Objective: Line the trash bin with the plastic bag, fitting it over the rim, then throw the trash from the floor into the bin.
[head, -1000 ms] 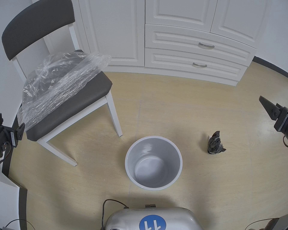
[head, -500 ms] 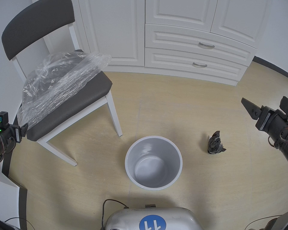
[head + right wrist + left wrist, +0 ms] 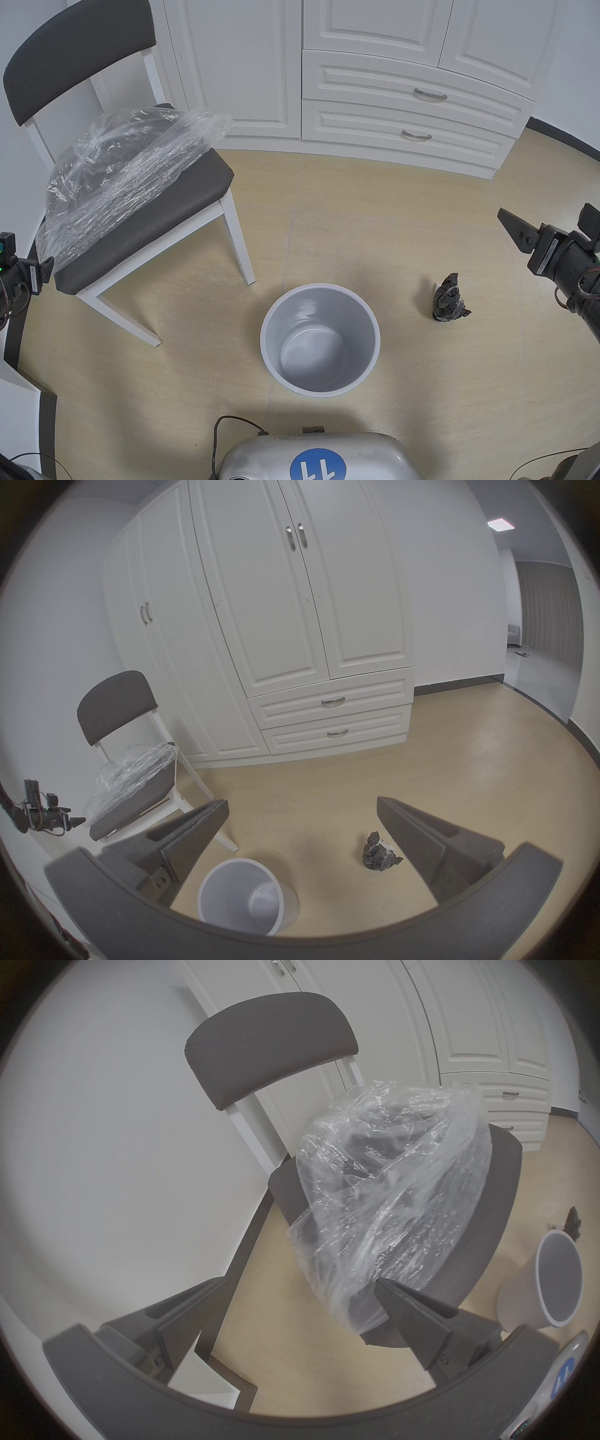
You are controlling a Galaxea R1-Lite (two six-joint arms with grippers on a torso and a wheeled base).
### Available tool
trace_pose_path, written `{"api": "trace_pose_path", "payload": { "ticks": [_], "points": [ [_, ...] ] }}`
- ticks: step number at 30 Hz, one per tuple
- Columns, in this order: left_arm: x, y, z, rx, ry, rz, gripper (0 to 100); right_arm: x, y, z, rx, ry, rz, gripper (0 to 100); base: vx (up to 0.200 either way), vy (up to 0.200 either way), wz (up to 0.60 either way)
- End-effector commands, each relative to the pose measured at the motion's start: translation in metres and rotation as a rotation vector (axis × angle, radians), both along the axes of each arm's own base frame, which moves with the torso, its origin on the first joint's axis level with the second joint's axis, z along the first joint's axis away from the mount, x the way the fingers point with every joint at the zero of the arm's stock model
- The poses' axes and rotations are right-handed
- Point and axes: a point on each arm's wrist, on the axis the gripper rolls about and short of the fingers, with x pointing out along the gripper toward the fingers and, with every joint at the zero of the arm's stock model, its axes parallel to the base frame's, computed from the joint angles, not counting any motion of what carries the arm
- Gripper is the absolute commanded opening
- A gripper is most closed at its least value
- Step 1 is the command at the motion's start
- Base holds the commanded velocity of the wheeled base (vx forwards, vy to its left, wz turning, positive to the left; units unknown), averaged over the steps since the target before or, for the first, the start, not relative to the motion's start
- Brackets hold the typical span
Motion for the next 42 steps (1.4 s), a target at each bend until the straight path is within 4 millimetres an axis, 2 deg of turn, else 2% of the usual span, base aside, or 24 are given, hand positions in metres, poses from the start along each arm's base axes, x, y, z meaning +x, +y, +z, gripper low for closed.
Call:
{"api": "trace_pose_path", "payload": {
  "ticks": [1, 15, 26, 42],
  "points": [
    [0.003, 0.006, -0.001, -0.003, 0.005, 0.018, 100, -0.001, 0.0, 0.001, 0.002, -0.003, 0.002, 100, 0.0, 0.0, 0.0],
    [0.024, 0.02, -0.011, -0.01, -0.045, 0.043, 100, -0.002, -0.001, 0.002, 0.004, -0.008, 0.002, 100, 0.0, 0.0, 0.0],
    [0.025, 0.024, -0.007, 0.022, -0.118, 0.053, 100, -0.002, -0.001, 0.003, 0.007, -0.012, 0.005, 100, 0.0, 0.0, 0.0],
    [0.037, 0.03, -0.02, 0.002, -0.081, 0.049, 100, -0.005, 0.001, 0.004, 0.01, -0.019, 0.022, 100, 0.0, 0.0, 0.0]
  ]
}}
